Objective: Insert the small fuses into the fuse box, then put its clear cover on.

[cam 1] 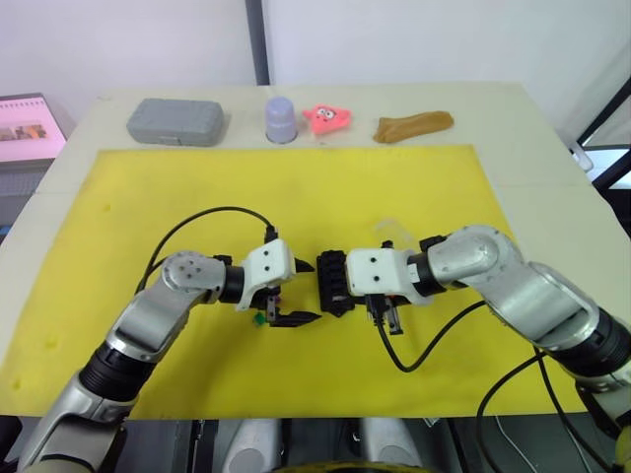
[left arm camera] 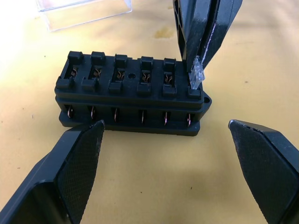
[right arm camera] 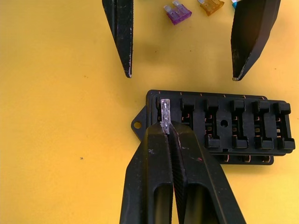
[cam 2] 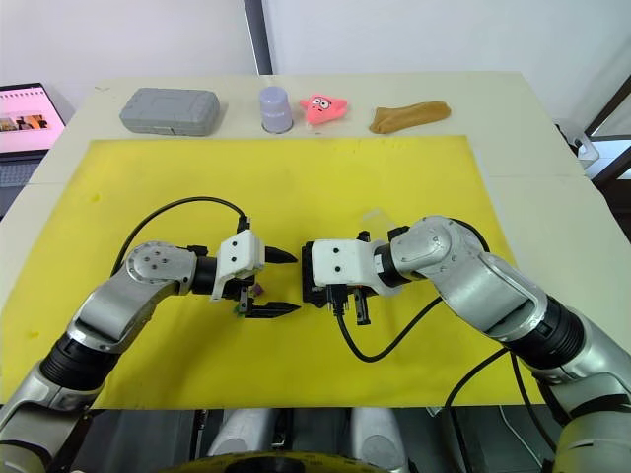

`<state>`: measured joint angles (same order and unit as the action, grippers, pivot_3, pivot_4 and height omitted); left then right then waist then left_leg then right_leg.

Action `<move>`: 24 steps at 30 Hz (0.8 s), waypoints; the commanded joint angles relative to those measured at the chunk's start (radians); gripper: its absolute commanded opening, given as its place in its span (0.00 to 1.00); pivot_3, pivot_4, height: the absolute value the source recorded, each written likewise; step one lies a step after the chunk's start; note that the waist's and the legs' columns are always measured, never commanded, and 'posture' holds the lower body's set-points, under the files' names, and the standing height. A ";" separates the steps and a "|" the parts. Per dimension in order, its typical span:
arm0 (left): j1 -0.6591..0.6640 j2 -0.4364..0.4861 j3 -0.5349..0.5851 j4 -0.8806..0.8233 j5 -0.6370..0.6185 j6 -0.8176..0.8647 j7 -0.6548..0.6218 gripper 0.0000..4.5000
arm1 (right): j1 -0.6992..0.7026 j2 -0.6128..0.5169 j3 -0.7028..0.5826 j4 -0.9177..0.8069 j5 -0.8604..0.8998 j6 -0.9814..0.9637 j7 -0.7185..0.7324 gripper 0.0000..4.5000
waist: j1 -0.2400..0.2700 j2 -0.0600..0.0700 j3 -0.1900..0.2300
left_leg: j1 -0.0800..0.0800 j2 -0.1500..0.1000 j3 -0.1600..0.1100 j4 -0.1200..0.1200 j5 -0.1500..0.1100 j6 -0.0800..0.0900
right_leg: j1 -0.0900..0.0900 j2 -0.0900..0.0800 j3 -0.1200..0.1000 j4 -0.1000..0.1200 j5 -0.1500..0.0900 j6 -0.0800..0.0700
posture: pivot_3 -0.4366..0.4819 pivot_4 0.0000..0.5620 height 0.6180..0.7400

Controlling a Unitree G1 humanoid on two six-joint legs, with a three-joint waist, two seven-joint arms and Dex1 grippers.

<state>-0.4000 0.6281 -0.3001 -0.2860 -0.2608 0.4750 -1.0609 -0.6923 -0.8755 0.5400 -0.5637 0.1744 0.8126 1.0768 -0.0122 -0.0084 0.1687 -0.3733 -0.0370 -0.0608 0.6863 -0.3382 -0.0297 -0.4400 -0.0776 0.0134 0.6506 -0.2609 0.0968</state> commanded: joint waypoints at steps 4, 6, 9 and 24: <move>-0.017 -0.001 0.002 -0.029 0.005 -0.004 0.004 0.99 | -0.009 0.001 -0.011 0.003 -0.022 0.010 0.003 0.00 | 0.000 0.000 0.000 | 0.000 0.000 0.000 0.000 0.000 0.000 | 0.000 0.000 0.000 0.000 0.000 0.000 | 0.48 0.27 1.00; -0.016 -0.002 0.002 -0.029 0.007 -0.004 0.002 0.99 | -0.010 0.005 -0.019 0.001 -0.015 0.015 0.003 0.00 | 0.000 0.000 0.000 | 0.000 0.000 0.000 0.000 0.000 0.000 | 0.000 0.000 0.000 0.000 0.000 0.000 | 0.48 0.27 1.00; -0.013 -0.001 0.003 -0.028 0.008 -0.005 0.000 0.99 | -0.015 0.012 -0.036 -0.001 0.002 0.034 0.006 0.00 | 0.000 0.000 0.000 | 0.000 0.000 0.000 0.000 0.000 0.000 | 0.000 0.000 0.000 0.000 0.000 0.000 | 0.48 0.27 1.00; -0.011 -0.003 0.005 -0.026 0.009 -0.005 0.003 0.99 | -0.015 0.022 -0.037 0.001 0.001 0.046 0.008 0.00 | 0.000 0.000 0.000 | 0.000 0.000 0.000 0.000 0.000 0.000 | 0.000 0.000 0.000 0.000 0.000 0.000 | 0.48 0.27 1.00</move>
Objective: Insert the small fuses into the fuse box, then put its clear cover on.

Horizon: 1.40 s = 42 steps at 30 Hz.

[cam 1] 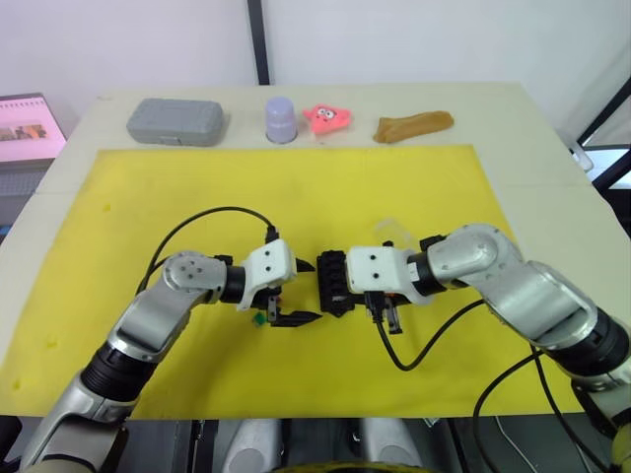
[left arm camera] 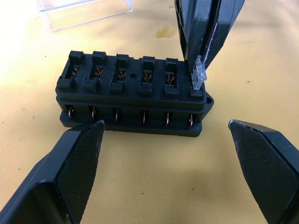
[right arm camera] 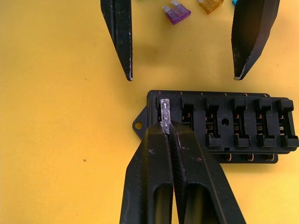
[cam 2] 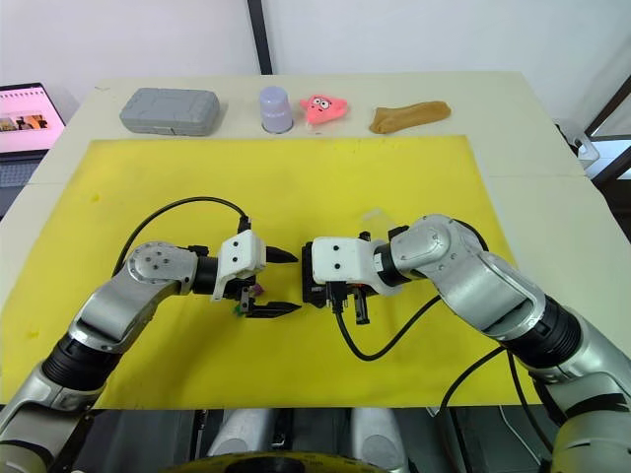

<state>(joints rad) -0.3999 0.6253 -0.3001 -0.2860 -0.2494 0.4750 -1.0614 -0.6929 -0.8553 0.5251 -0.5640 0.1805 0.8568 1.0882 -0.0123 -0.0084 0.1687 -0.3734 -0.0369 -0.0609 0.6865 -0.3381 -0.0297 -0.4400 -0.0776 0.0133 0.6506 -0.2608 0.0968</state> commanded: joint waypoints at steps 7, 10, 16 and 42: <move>-0.009 0.000 0.006 -0.029 -0.003 -0.004 0.006 0.99 | -0.015 0.003 -0.024 0.001 -0.007 0.002 -0.004 0.00 | 0.000 0.000 0.000 | 0.000 0.000 0.000 0.000 0.000 0.000 | 0.000 0.000 0.000 0.000 0.000 0.000 | 0.48 0.27 1.00; -0.008 0.000 0.006 -0.029 -0.003 -0.004 0.007 0.99 | -0.018 0.003 -0.023 0.003 -0.006 0.004 -0.001 0.00 | 0.000 0.000 0.000 | 0.000 0.000 0.000 0.000 0.000 0.000 | 0.000 0.000 0.000 0.000 0.000 0.000 | 0.48 0.27 1.00; -0.008 0.001 0.008 -0.028 -0.003 -0.004 0.007 1.00 | -0.021 0.004 -0.023 0.005 -0.008 0.001 -0.001 0.14 | 0.000 0.000 0.000 | 0.000 0.000 0.000 0.000 0.000 0.000 | 0.000 0.000 0.000 0.000 0.000 0.000 | 0.48 0.27 1.00; -0.017 -0.003 0.009 -0.012 0.000 -0.008 0.007 1.00 | 0.069 0.042 -0.238 -0.018 0.175 -0.065 0.016 0.03 | 0.001 0.000 0.000 | 0.000 0.000 0.000 0.000 0.000 0.000 | 0.000 0.000 0.000 0.000 0.000 0.000 | 0.48 0.27 1.00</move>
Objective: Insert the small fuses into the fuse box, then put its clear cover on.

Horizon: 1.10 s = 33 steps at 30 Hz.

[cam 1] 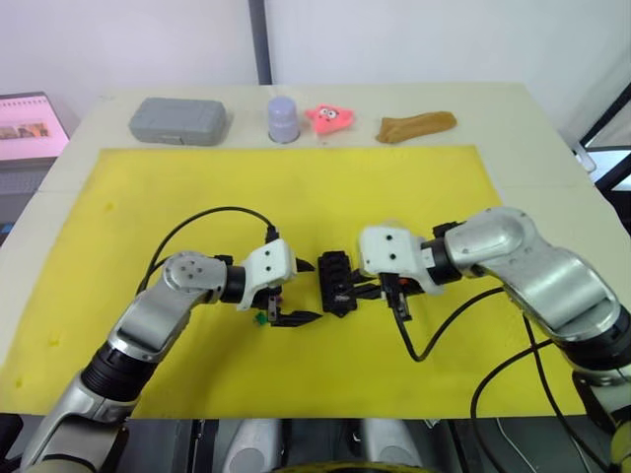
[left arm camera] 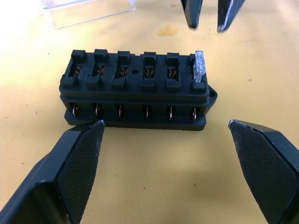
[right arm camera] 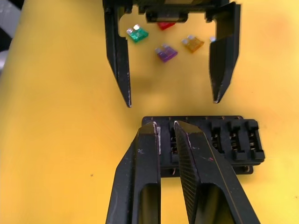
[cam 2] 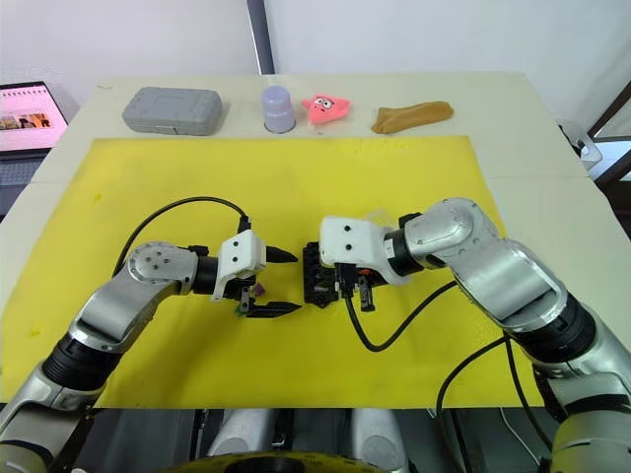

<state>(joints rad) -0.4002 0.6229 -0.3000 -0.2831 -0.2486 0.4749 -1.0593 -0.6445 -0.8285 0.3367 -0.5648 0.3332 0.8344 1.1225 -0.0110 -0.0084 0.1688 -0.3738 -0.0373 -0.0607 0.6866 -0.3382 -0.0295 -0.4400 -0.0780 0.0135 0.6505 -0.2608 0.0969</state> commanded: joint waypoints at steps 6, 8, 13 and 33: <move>-0.024 -0.004 0.007 0.001 0.003 -0.014 0.001 1.00 | 0.090 0.025 -0.049 0.010 0.006 -0.103 -0.043 0.01 | 0.000 0.000 0.000 | 0.000 0.000 0.000 0.000 0.000 0.000 | 0.000 0.000 0.000 0.000 0.000 0.000 | 0.48 0.27 1.00; -0.028 -0.005 0.006 0.003 0.003 -0.012 0.001 1.00 | 0.102 0.026 -0.040 0.018 -0.004 -0.118 -0.050 0.01 | 0.000 0.000 0.000 | 0.000 0.000 0.000 0.000 0.000 0.000 | 0.000 0.000 0.000 0.000 0.000 0.000 | 0.48 0.27 1.00; -0.034 -0.008 0.005 0.007 0.001 -0.010 0.000 1.00 | 0.117 0.019 -0.019 0.033 -0.028 -0.133 -0.058 0.01 | 0.000 0.000 0.000 | 0.000 0.000 0.000 0.000 0.000 0.000 | 0.000 0.000 0.000 0.000 0.000 0.000 | 0.48 0.27 1.00; -0.035 -0.005 0.003 0.005 0.001 0.003 0.005 1.00 | 0.182 0.000 0.055 0.119 -0.129 -0.234 -0.046 0.01 | 0.000 0.000 0.000 | 0.002 0.000 0.000 0.000 0.000 0.000 | 0.002 0.000 0.000 0.000 0.000 0.000 | 0.48 0.27 1.00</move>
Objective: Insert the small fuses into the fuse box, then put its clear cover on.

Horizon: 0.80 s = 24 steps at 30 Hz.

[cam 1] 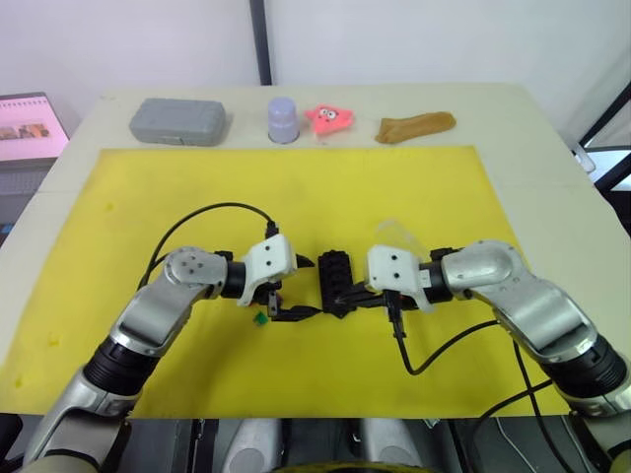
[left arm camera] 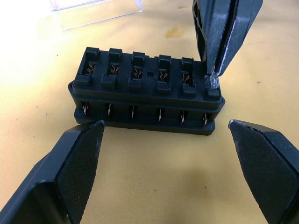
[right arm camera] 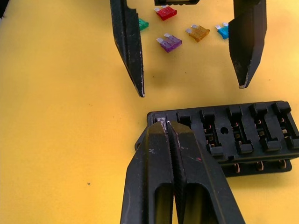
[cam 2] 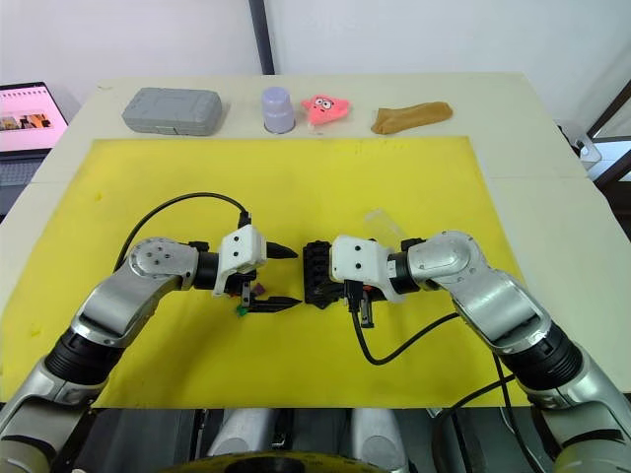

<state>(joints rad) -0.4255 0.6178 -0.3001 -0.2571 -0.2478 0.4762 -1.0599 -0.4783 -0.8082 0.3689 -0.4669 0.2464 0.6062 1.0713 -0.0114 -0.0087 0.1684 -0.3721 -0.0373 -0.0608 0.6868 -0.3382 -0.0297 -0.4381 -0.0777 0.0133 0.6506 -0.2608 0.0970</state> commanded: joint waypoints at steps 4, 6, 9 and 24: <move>-0.011 0.000 0.003 -0.020 0.001 0.003 0.005 1.00 | 0.015 -0.022 0.029 0.026 -0.060 -0.019 0.009 0.01 | 0.000 0.000 0.000 | 0.000 0.000 0.000 0.000 0.000 0.000 | 0.000 0.000 0.000 0.000 0.000 0.000 | 0.48 0.27 1.00; -0.011 0.000 0.002 -0.019 0.002 0.003 0.005 1.00 | 0.013 -0.024 0.032 0.027 -0.070 -0.028 0.013 0.01 | 0.000 0.000 0.000 | 0.000 0.000 0.000 0.000 0.000 0.000 | 0.000 0.000 0.000 0.000 0.000 0.000 | 0.48 0.27 1.00; -0.010 0.002 0.002 -0.022 0.002 0.006 0.005 1.00 | -0.006 -0.023 0.014 0.007 -0.057 -0.013 0.023 0.01 | 0.000 0.000 0.000 | 0.000 0.000 0.000 0.000 0.000 0.000 | 0.001 0.000 0.000 0.000 0.000 0.000 | 0.48 0.27 1.00; -0.023 0.012 0.037 -0.020 -0.032 0.030 -0.012 1.00 | -0.103 -0.016 -0.090 -0.072 0.051 0.098 0.048 0.01 | 0.000 0.000 0.000 | 0.000 0.000 0.000 0.000 0.000 0.000 | 0.000 0.000 0.000 0.000 0.000 0.000 | 0.48 0.27 1.00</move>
<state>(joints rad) -0.4353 0.6226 -0.2966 -0.2564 -0.2537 0.4999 -1.0667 -0.5510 -0.8202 0.3331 -0.4973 0.2610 0.6848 1.1154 -0.0112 -0.0089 0.1682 -0.3724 -0.0372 -0.0611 0.6869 -0.3382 -0.0296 -0.4382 -0.0776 0.0132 0.6505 -0.2608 0.0970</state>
